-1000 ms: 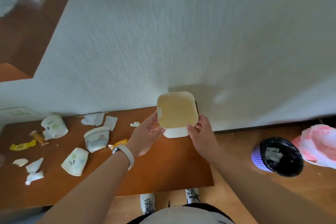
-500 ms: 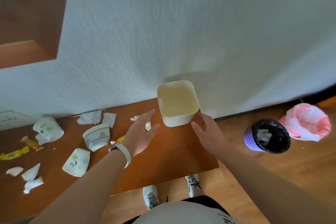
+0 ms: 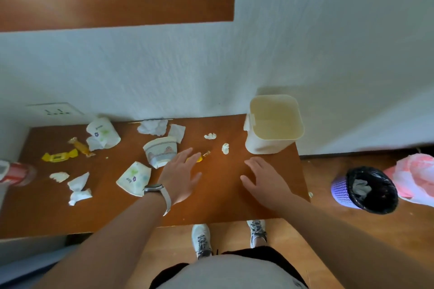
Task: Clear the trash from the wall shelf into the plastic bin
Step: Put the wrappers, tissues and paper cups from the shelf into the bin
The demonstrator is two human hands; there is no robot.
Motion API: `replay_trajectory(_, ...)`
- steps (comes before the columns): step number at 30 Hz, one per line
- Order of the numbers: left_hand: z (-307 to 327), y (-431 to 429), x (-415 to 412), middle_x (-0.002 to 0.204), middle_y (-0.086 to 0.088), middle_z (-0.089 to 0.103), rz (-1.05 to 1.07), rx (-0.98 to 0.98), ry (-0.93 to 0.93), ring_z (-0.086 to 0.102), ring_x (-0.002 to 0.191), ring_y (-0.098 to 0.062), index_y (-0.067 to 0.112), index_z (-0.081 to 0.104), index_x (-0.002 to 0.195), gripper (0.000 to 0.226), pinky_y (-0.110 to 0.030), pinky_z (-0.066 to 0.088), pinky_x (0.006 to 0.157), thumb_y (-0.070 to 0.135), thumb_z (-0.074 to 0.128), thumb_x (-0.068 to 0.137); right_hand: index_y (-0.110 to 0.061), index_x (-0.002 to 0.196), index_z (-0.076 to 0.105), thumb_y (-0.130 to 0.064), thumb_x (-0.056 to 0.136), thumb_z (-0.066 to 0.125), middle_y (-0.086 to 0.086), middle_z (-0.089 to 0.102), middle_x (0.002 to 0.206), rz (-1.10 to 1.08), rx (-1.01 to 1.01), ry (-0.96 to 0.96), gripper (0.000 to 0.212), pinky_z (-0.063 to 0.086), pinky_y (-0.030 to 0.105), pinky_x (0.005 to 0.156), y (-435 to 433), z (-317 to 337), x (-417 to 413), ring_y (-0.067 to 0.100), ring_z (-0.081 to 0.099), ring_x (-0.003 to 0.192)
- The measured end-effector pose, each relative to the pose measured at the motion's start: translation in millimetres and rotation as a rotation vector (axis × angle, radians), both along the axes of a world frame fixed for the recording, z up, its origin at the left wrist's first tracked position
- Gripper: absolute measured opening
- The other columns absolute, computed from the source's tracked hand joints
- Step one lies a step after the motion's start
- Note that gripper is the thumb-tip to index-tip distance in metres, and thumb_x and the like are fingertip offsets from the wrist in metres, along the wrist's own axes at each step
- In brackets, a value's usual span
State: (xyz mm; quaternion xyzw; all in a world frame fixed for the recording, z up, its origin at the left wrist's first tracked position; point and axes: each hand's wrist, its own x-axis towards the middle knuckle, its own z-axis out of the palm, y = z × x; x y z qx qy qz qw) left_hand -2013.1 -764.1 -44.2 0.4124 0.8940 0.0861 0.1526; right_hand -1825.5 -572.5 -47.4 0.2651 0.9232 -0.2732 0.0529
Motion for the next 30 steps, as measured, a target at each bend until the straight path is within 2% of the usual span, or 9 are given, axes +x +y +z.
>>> replay_trajectory(8, -23, -15, -12, 0.151, 0.001, 0.040, 0.111, -0.057, -0.063, 0.037, 0.137, -0.024, 0.028, 0.036, 0.145, 0.057, -0.041, 0.040, 0.107, 0.040, 0.057, 0.093, -0.015, 0.140, 0.041, -0.036, 0.093, 0.053, 0.007, 0.041, 0.145, 0.129, 0.070, -0.019, 0.054, 0.039, 0.039, 0.104, -10, -28, -53, 0.025, 0.039, 0.132)
replay_trajectory(11, -25, -6, -12, 0.147, 0.002, 0.044, 0.153, -0.027, -0.089, 0.042, 0.132, -0.022, 0.027, 0.038, 0.145, 0.056, -0.038, 0.045, 0.102, 0.038, 0.058, 0.093, -0.016, 0.140, 0.041, -0.032, 0.092, 0.056, 0.007, 0.036, 0.149, 0.128, 0.090, -0.014, 0.053, 0.041, 0.043, 0.105, -8, -33, -71, 0.026, 0.036, 0.134)
replay_trajectory(15, -27, 9, -12, 0.136, 0.001, 0.052, 0.178, -0.059, -0.028, 0.049, 0.121, -0.021, 0.025, 0.043, 0.141, 0.052, -0.034, 0.050, 0.093, 0.039, 0.057, 0.093, -0.014, 0.141, 0.042, -0.025, 0.092, 0.058, 0.010, 0.037, 0.149, 0.130, 0.115, -0.030, 0.052, 0.041, 0.044, 0.104, -5, -36, -87, 0.029, 0.036, 0.134)
replay_trajectory(18, -30, 14, -12, 0.123, 0.001, 0.057, 0.191, -0.083, -0.011, 0.054, 0.109, -0.020, 0.024, 0.049, 0.133, 0.043, -0.030, 0.050, 0.082, 0.040, 0.056, 0.093, -0.012, 0.137, 0.045, -0.020, 0.091, 0.057, 0.008, 0.046, 0.139, 0.136, 0.132, -0.035, 0.048, 0.043, 0.042, 0.099, -7, -37, -88, 0.028, 0.043, 0.123)
replay_trajectory(22, -34, 21, -14, 0.099, 0.003, 0.059, 0.206, -0.079, -0.002, 0.055, 0.086, -0.015, 0.024, 0.059, 0.117, 0.028, -0.026, 0.043, 0.064, 0.037, 0.056, 0.093, -0.009, 0.122, 0.056, -0.010, 0.088, 0.060, 0.008, 0.057, 0.119, 0.146, 0.146, 0.025, 0.035, 0.048, 0.043, 0.087, -14, -36, -80, 0.028, 0.051, 0.106)
replay_trajectory(26, -38, 19, -13, 0.085, 0.007, 0.056, 0.226, -0.054, -0.031, 0.051, 0.074, -0.013, 0.023, 0.063, 0.109, 0.021, -0.024, 0.040, 0.058, 0.034, 0.056, 0.093, -0.007, 0.108, 0.061, -0.005, 0.085, 0.063, 0.009, 0.059, 0.105, 0.154, 0.147, 0.039, 0.024, 0.049, 0.037, 0.078, -17, -37, -71, 0.026, 0.054, 0.093)
replay_trajectory(30, -34, 14, -7, 0.087, 0.008, 0.058, 0.281, 0.012, -0.117, 0.055, 0.075, -0.012, 0.023, 0.062, 0.113, 0.023, -0.024, 0.049, 0.061, 0.034, 0.058, 0.093, -0.007, 0.098, 0.059, -0.003, 0.083, 0.063, 0.008, 0.056, 0.097, 0.175, 0.133, 0.006, 0.015, 0.042, 0.028, 0.069, -19, -37, -64, 0.023, 0.051, 0.085)
